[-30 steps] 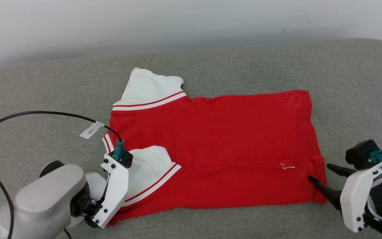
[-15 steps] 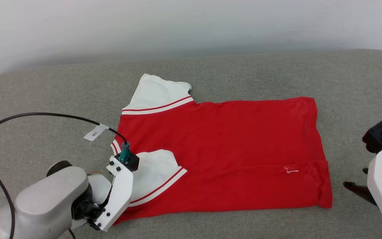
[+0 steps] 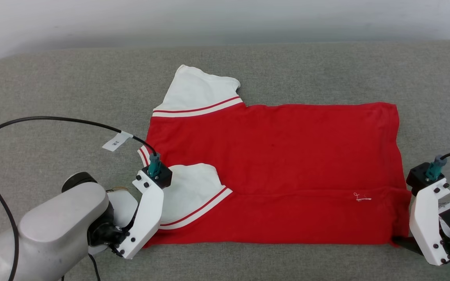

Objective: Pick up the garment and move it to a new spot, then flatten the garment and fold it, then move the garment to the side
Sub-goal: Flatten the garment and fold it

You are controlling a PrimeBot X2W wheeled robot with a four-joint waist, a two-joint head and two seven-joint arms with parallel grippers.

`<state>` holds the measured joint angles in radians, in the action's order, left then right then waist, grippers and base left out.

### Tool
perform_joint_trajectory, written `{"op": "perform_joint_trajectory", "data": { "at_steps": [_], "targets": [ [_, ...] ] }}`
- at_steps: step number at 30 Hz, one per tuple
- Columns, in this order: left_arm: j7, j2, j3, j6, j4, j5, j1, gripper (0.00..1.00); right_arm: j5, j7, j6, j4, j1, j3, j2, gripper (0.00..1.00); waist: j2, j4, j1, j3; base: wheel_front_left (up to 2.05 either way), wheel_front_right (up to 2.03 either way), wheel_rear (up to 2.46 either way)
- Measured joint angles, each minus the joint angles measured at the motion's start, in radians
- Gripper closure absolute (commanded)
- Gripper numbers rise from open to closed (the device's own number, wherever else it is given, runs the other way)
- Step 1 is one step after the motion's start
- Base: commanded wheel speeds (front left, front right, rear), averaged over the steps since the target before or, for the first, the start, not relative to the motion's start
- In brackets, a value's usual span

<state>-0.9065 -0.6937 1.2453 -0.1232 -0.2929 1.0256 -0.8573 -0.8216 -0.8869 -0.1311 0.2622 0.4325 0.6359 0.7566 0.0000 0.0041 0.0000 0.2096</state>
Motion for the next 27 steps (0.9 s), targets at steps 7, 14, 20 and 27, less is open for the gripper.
{"op": "perform_joint_trajectory", "data": {
  "at_steps": [7,14,20,27],
  "targets": [
    [0.015,0.000,-0.001,-0.002,-0.007,0.009,-0.001,1.00,-0.039,0.052,0.000,0.038,0.010,0.049,-0.001,0.79,0.0000,0.009,0.0000,0.007,0.00,0.00,0.00],
    [0.034,-0.007,0.000,-0.002,-0.015,0.029,0.029,1.00,-0.071,0.133,0.000,0.011,0.012,0.092,0.027,1.00,0.0000,-0.003,0.0000,-0.041,0.00,0.00,0.00],
    [0.030,-0.034,0.005,-0.003,0.020,0.058,0.070,1.00,-0.120,0.180,0.000,-0.075,-0.024,0.107,0.112,1.00,0.0000,-0.010,0.0000,-0.100,0.00,0.00,0.00],
    [0.022,-0.057,0.011,0.004,0.077,0.079,0.120,1.00,-0.165,0.206,0.000,-0.131,-0.130,0.094,0.182,1.00,0.0000,-0.011,0.0000,-0.131,0.00,0.00,0.00]
  ]
}}
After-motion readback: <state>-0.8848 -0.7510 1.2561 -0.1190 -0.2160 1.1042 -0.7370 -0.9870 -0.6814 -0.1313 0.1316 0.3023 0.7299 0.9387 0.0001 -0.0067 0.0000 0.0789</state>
